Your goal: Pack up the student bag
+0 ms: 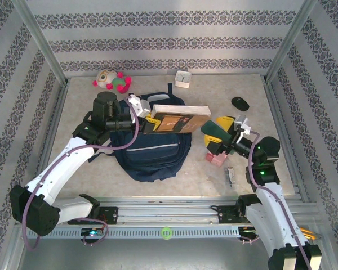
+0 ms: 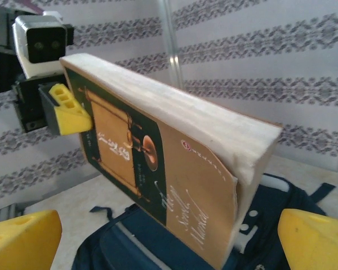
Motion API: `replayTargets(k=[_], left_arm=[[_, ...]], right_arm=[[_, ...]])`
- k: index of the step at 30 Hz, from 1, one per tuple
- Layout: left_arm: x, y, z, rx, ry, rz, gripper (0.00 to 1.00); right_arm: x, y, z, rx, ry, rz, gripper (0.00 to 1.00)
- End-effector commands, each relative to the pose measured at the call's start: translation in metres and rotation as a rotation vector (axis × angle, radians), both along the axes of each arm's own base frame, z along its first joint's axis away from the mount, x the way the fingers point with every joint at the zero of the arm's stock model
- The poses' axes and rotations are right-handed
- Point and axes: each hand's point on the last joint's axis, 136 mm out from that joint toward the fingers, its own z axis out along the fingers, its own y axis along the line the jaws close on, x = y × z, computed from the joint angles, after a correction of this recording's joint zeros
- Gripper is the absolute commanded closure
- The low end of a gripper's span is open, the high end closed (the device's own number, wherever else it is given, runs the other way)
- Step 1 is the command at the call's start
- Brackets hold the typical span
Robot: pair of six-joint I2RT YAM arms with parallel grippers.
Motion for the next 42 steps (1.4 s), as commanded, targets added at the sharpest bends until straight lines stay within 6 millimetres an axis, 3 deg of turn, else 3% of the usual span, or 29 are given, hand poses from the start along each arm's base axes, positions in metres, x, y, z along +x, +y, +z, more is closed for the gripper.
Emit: replayTargets(k=[1,6,11,18,23,28,30,31,32,34,37,39,40,41,42], left_arm=[[0.0,0.003,0.019,-0.005,-0.073,-0.013,1.0],[-0.022,-0.005,0.039,-0.115,-0.122,-0.135,1.0],[-0.039,-0.009,0.058,-0.212,-0.127,-0.239,1.0],[-0.038,-0.01,0.064,-0.245,-0.127,-0.25,1.0],[-0.036,-0.014,0.064,-0.253,-0.101,-0.281,1.0],[-0.033,-0.014,0.058,-0.242,-0.092,-0.278,1.0],[-0.03,-0.012,0.054,-0.233,-0.087,-0.266,1.0],[-0.029,-0.012,0.052,-0.23,-0.087,-0.255,1.0],[-0.025,-0.011,0.051,-0.227,-0.086,-0.229,0.99],[-0.016,-0.007,0.045,-0.215,-0.083,-0.173,0.9],[-0.001,0.001,0.033,-0.156,-0.083,-0.062,0.58],[0.004,0.007,0.019,-0.081,-0.105,-0.012,0.42],[0.004,0.008,0.016,-0.065,-0.107,-0.004,0.39],[0.006,0.011,0.008,-0.023,-0.112,0.013,0.35],[0.008,0.02,-0.012,0.085,-0.125,0.051,0.28]], right_arm=[[0.01,-0.013,-0.005,0.006,0.016,-0.114,0.02],[0.009,-0.006,-0.011,-0.037,0.005,-0.056,0.02],[0.012,0.006,-0.001,-0.036,-0.014,0.038,0.03],[-0.01,0.027,0.017,-0.043,-0.09,0.237,0.15],[-0.023,0.038,0.024,-0.043,-0.109,0.345,0.35],[-0.023,0.04,0.031,-0.03,-0.124,0.348,0.55],[-0.024,0.039,0.035,-0.027,-0.135,0.347,0.71],[-0.024,0.039,0.036,-0.027,-0.145,0.346,0.89],[-0.023,0.038,0.035,-0.025,-0.141,0.339,1.0],[-0.02,0.035,0.034,-0.016,-0.129,0.312,1.0],[-0.011,0.027,0.029,0.002,-0.089,0.253,1.0],[-0.002,0.019,0.024,0.029,-0.046,0.189,1.0],[0.002,0.016,0.02,0.04,-0.018,0.165,1.0],[0.005,0.014,0.019,0.047,-0.006,0.146,1.0],[0.016,0.003,0.013,0.088,0.057,0.064,1.0]])
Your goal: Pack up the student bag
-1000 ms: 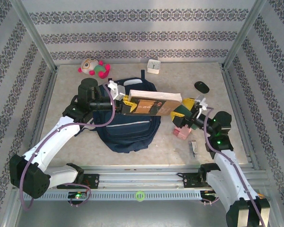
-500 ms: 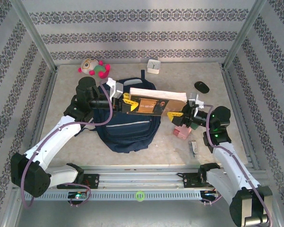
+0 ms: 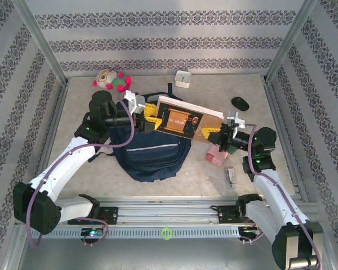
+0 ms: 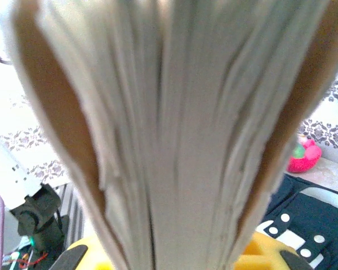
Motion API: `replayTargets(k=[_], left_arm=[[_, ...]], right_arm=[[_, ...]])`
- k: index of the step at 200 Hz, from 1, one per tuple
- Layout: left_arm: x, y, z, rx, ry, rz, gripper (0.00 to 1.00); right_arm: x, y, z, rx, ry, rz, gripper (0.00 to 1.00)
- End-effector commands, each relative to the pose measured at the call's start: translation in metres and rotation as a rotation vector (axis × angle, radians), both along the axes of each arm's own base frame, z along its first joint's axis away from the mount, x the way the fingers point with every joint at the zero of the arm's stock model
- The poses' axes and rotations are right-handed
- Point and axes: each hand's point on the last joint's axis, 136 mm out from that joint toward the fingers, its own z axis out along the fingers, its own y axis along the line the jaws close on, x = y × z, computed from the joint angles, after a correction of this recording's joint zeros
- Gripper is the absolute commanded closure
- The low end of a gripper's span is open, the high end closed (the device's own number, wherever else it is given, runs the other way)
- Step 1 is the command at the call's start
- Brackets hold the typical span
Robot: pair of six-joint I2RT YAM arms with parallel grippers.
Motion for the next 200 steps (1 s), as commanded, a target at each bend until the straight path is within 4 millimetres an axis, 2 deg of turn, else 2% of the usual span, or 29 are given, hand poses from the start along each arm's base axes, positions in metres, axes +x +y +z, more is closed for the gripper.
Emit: replayTargets(k=[1,21,37,58,85,119,132,153,175,200], left_arm=[[0.01,0.036,-0.067,0.368,-0.091,0.171,0.24],[0.011,0.051,-0.117,0.548,-0.088,0.181,0.2],[0.007,0.055,-0.153,0.648,-0.068,0.153,0.15],[0.001,0.053,-0.187,0.745,-0.045,0.097,0.09],[-0.001,0.043,-0.222,0.864,-0.062,0.059,0.08],[0.001,0.019,-0.247,0.918,-0.036,0.053,0.09],[0.007,0.013,-0.255,0.937,-0.031,0.084,0.08],[0.005,0.006,-0.266,0.964,-0.019,0.069,0.08],[0.01,0.002,-0.268,0.962,-0.03,0.094,0.07],[0.03,0.006,-0.263,0.964,-0.073,0.21,0.07]], right_arm=[[0.046,-0.051,-0.014,0.171,0.257,-0.391,1.0],[0.052,-0.068,-0.032,0.233,0.391,-0.511,1.0],[0.053,-0.079,-0.047,0.242,0.502,-0.602,1.0],[0.048,-0.082,-0.059,0.196,0.558,-0.635,1.0],[0.046,-0.083,-0.073,0.151,0.631,-0.652,1.0],[0.047,-0.08,-0.079,0.147,0.655,-0.64,1.0],[0.047,-0.08,-0.079,0.147,0.651,-0.634,1.0],[0.046,-0.078,-0.079,0.141,0.649,-0.624,1.0],[0.045,-0.077,-0.079,0.135,0.644,-0.618,1.0],[0.044,-0.077,-0.08,0.138,0.646,-0.616,1.0]])
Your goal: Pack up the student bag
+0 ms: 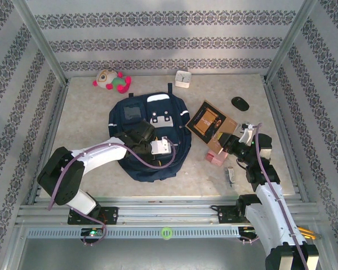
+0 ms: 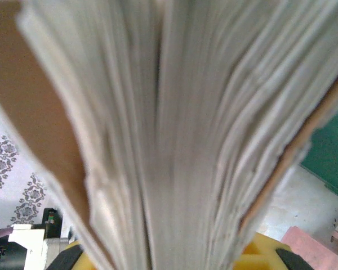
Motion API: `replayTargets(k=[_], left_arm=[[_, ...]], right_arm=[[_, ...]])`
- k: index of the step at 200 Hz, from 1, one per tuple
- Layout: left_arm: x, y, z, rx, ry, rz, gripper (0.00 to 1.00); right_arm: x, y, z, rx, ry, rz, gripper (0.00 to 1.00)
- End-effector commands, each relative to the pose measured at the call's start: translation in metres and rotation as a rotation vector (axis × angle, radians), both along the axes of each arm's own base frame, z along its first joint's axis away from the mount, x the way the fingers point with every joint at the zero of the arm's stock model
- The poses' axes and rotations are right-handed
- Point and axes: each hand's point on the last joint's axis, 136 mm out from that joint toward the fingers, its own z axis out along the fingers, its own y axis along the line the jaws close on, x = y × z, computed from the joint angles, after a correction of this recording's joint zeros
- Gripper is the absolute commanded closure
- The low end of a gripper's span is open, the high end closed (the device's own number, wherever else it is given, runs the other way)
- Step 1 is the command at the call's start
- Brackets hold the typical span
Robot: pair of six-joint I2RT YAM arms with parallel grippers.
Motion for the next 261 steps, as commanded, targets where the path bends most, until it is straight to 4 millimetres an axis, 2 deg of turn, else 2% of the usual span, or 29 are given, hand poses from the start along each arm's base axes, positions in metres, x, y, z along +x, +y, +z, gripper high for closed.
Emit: replayTargets(k=[1,36,48,86,95,107,120,135,146,188,221,240,261], left_arm=[[0.028,-0.004,0.013,-0.011,-0.123,0.084,0.07],[0.033,-0.006,0.025,-0.051,-0.173,0.109,0.11],[0.036,-0.002,0.019,-0.022,-0.179,0.12,0.14],[0.044,0.007,0.005,0.041,-0.2,0.165,0.13],[0.046,0.007,0.005,0.044,-0.206,0.17,0.2],[0.048,0.006,0.01,0.027,-0.214,0.185,0.43],[0.048,0.001,0.023,-0.017,-0.218,0.193,0.61],[0.05,-0.002,0.048,-0.082,-0.225,0.236,0.87],[0.052,-0.003,0.071,-0.136,-0.228,0.285,1.0],[0.044,-0.002,0.138,-0.306,-0.182,0.417,1.0],[0.048,0.005,0.177,-0.424,-0.177,0.561,1.0],[0.053,0.006,0.193,-0.463,-0.178,0.611,1.0],[0.061,0.003,0.208,-0.511,-0.179,0.646,1.0]], right_arm=[[0.003,0.003,0.039,0.001,-0.135,0.02,1.0],[0.001,0.004,0.039,0.003,-0.142,0.026,1.0],[0.0,0.004,0.039,0.004,-0.144,0.027,1.0],[-0.001,0.006,0.04,0.008,-0.147,0.034,1.0],[-0.001,0.006,0.039,0.009,-0.146,0.034,1.0],[-0.001,0.006,0.04,0.016,-0.144,0.034,1.0],[-0.001,0.005,0.04,0.023,-0.138,0.023,1.0],[-0.001,0.002,0.039,0.033,-0.118,-0.004,1.0],[0.0,-0.003,0.039,0.049,-0.094,-0.043,1.0],[0.0,-0.016,0.043,0.107,0.001,-0.152,1.0],[-0.004,-0.044,0.046,0.121,0.078,-0.347,1.0],[-0.005,-0.041,0.055,0.204,0.094,-0.353,1.0],[-0.007,-0.023,0.057,0.263,0.133,-0.303,1.0]])
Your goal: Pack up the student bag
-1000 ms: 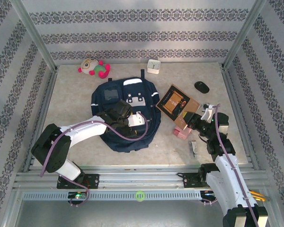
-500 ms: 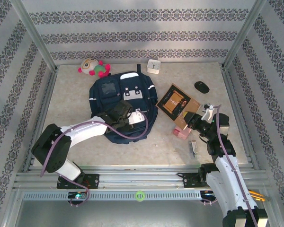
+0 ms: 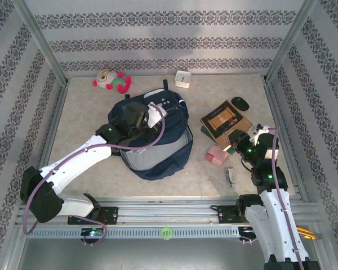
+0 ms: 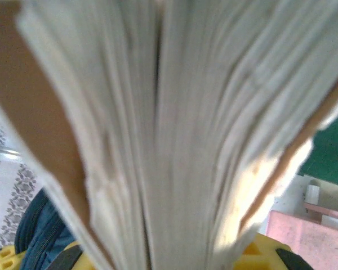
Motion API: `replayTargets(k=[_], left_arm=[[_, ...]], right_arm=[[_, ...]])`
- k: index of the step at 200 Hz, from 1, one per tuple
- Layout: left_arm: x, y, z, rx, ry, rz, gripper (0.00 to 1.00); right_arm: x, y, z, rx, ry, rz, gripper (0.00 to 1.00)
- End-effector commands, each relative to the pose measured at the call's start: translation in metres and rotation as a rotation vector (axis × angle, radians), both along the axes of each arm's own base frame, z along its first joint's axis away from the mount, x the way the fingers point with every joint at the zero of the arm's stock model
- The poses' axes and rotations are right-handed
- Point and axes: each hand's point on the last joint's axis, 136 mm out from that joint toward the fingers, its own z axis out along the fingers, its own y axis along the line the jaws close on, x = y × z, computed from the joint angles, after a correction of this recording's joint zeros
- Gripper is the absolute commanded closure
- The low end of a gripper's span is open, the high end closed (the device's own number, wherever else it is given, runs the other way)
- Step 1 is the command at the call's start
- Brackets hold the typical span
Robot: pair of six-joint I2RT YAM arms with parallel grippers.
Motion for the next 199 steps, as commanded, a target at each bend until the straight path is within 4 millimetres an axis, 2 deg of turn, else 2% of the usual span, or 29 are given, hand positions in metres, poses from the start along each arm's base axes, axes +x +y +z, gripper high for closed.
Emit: replayTargets(k=[1,31,60,89,107,132,199], left_arm=[[0.013,-0.004,0.043,-0.141,-0.036,0.097,1.0],[0.023,-0.01,0.055,-0.176,-0.006,0.125,1.0],[0.031,-0.009,0.063,-0.2,-0.004,0.16,1.0],[0.043,-0.003,0.062,-0.2,-0.002,0.214,1.0],[0.044,-0.009,0.063,-0.226,0.015,0.197,1.0],[0.045,-0.016,0.067,-0.263,0.024,0.183,1.0],[0.05,-0.015,0.077,-0.289,0.03,0.177,1.0]], right_arm=[[0.001,0.013,0.03,0.103,-0.038,0.005,1.0],[-0.003,0.047,0.027,0.142,-0.01,0.076,1.0],[-0.006,0.077,0.014,0.169,0.027,0.1,1.0],[-0.012,0.101,0.004,0.179,0.047,0.109,1.0],[-0.012,0.119,-0.004,0.195,0.055,0.127,1.0],[-0.006,0.145,-0.004,0.245,0.008,0.135,1.0],[0.017,0.197,-0.001,0.309,-0.071,0.108,1.0]])
